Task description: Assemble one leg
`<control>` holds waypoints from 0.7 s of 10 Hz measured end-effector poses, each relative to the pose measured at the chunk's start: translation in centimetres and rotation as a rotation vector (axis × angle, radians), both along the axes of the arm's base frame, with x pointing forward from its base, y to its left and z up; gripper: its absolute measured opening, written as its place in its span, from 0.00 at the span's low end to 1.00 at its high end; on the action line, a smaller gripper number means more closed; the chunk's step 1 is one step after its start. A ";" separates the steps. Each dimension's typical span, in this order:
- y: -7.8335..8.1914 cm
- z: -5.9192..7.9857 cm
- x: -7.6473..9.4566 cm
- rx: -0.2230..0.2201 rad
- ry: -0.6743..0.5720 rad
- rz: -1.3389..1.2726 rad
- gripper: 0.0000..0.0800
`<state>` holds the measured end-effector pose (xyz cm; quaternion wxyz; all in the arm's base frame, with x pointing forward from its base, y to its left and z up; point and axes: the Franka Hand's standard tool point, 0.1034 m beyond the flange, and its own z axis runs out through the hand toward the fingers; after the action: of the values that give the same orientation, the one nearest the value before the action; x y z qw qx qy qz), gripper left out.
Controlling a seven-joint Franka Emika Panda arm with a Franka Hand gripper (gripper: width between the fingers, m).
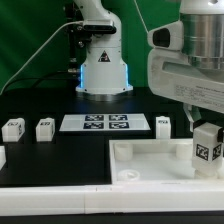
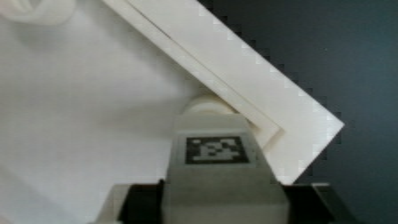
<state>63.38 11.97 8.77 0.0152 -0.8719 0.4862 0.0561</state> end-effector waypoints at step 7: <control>0.1 -0.1 -0.2 -0.001 0.009 -0.029 0.78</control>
Offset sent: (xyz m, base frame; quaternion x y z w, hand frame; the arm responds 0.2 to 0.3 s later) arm 0.0000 0.0000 0.0000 0.0000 0.0000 0.0000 1.0000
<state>63.21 12.11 8.68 0.0133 -0.8645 0.4989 0.0597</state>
